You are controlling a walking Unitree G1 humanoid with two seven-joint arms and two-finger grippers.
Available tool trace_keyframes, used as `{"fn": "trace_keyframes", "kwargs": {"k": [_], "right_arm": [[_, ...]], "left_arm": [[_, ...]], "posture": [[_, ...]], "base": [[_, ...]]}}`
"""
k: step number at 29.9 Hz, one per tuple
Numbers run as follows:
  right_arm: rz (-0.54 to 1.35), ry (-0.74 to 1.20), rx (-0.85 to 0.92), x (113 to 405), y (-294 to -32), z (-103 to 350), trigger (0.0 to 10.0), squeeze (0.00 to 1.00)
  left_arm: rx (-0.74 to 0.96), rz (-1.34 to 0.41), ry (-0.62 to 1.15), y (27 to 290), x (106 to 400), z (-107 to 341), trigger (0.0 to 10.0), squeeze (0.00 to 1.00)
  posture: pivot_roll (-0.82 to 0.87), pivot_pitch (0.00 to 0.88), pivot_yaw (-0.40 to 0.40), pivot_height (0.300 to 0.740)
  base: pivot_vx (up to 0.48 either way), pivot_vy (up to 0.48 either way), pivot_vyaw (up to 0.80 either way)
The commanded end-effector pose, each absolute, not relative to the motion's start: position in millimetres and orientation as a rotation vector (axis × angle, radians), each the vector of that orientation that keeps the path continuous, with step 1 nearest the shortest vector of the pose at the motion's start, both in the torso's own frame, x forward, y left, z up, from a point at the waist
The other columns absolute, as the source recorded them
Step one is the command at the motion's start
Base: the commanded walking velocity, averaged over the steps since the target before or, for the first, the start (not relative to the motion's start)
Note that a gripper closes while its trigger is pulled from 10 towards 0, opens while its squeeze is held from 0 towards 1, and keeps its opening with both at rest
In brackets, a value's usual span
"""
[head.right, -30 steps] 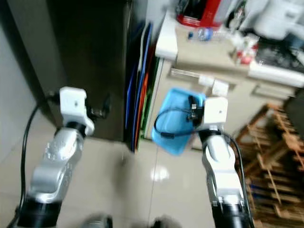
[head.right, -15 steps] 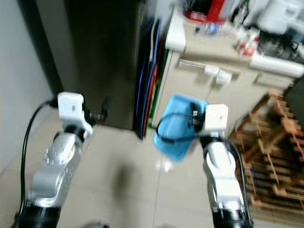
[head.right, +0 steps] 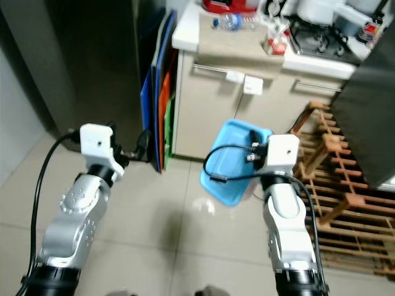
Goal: Restocking fridge
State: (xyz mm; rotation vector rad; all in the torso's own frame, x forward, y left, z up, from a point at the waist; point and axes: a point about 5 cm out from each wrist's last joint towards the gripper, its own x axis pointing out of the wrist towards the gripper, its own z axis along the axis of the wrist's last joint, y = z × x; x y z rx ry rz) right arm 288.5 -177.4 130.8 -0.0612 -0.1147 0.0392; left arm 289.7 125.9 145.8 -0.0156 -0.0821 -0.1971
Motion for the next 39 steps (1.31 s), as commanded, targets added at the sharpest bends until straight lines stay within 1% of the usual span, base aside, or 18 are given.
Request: {"fn": "trace_keyframes", "kwargs": {"k": [1, 6, 8, 11, 19, 20, 26, 32, 39], "right_arm": [[0.010, -0.133, -0.073, 287.8, -187.3, 135.6, 0.0, 0.20], [0.018, -0.128, -0.070, 287.6, -185.3, 134.4, 0.0, 0.20], [-0.010, -0.130, -0.066, 288.0, -184.2, 133.6, 0.0, 0.19], [-0.005, -0.137, -0.060, 289.8, -179.2, 134.5, 0.0, 0.19], [-0.016, -0.145, -0.054, 290.1, -181.2, 133.2, 0.0, 0.19], [-0.014, -0.148, -0.054, 291.5, -179.9, 133.2, 0.0, 0.19], [-0.017, -0.149, -0.047, 290.0, -178.3, 131.8, 0.0, 0.19], [-0.018, -0.138, -0.047, 290.0, -178.8, 127.4, 0.0, 0.19], [-0.036, -0.151, -0.027, 292.9, -180.5, 132.1, 0.0, 0.20]], "left_arm": [[-0.026, -0.229, -0.089, 118.9, 286.1, 146.2, 10.0, 0.00], [-0.030, -0.243, -0.088, 115.4, 285.7, 145.2, 10.0, 0.00], [-0.028, -0.270, -0.076, 113.5, 287.1, 143.9, 10.0, 0.00], [0.002, -0.302, -0.069, 112.2, 286.9, 142.9, 10.0, 0.00], [-0.003, -0.319, -0.065, 109.5, 289.5, 143.0, 10.0, 0.00], [0.009, -0.323, -0.071, 110.7, 292.2, 144.5, 10.0, 0.00], [0.034, -0.308, -0.085, 115.5, 297.9, 148.5, 10.0, 0.00], [0.037, -0.303, -0.093, 116.3, 300.9, 150.1, 10.0, 0.00], [0.029, -0.314, -0.093, 114.5, 304.7, 150.5, 10.0, 0.00]], "posture": [[-0.04, 0.056, -0.112, 0.740], [-0.04, 0.056, -0.113, 0.740], [-0.05, 0.049, -0.092, 0.740], [-0.05, 0.046, -0.081, 0.740], [-0.05, 0.042, -0.062, 0.740], [-0.05, 0.048, -0.049, 0.740], [-0.04, 0.058, -0.047, 0.740], [-0.04, 0.041, -0.040, 0.740], [-0.06, 0.040, -0.037, 0.740]], "base": [[0.000, -0.472, 0.00], [0.000, -0.472, 0.00], [0.000, -0.472, 0.00], [0.000, -0.477, 0.00], [0.000, -0.474, 0.00], [0.000, -0.465, 0.00], [0.000, -0.459, 0.00], [0.000, -0.453, 0.00], [0.000, -0.444, 0.00]]}}
